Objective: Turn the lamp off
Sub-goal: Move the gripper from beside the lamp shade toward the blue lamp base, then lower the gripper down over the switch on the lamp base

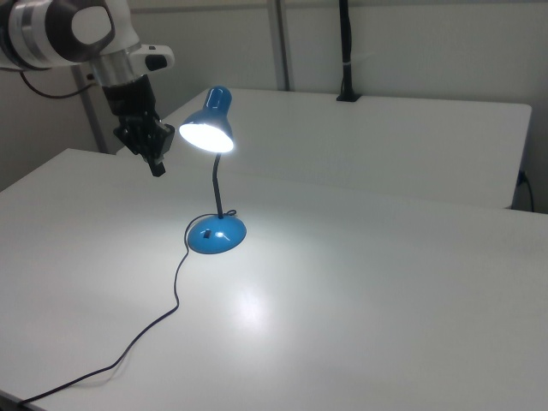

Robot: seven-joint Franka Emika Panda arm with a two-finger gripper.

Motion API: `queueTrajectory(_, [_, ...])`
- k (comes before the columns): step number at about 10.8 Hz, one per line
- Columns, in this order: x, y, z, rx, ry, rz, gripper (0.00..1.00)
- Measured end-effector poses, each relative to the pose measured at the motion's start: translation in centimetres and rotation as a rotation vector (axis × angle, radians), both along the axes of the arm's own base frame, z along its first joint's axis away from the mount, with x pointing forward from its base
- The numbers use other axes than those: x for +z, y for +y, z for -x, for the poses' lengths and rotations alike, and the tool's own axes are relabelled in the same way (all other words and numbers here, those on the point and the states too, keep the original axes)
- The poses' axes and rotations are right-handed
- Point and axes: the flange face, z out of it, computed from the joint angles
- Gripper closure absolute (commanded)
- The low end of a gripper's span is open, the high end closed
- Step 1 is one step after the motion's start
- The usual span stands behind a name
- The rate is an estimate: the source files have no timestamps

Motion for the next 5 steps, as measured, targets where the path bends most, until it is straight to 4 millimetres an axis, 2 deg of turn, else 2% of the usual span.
queueTrajectory(2, [-1.8, 0.4, -0.7, 0.012, -0.018, -0.003, 1.0])
queueTrajectory(5, [-7.6, -0.1, -2.3, 0.024, -0.122, -0.021, 1.0])
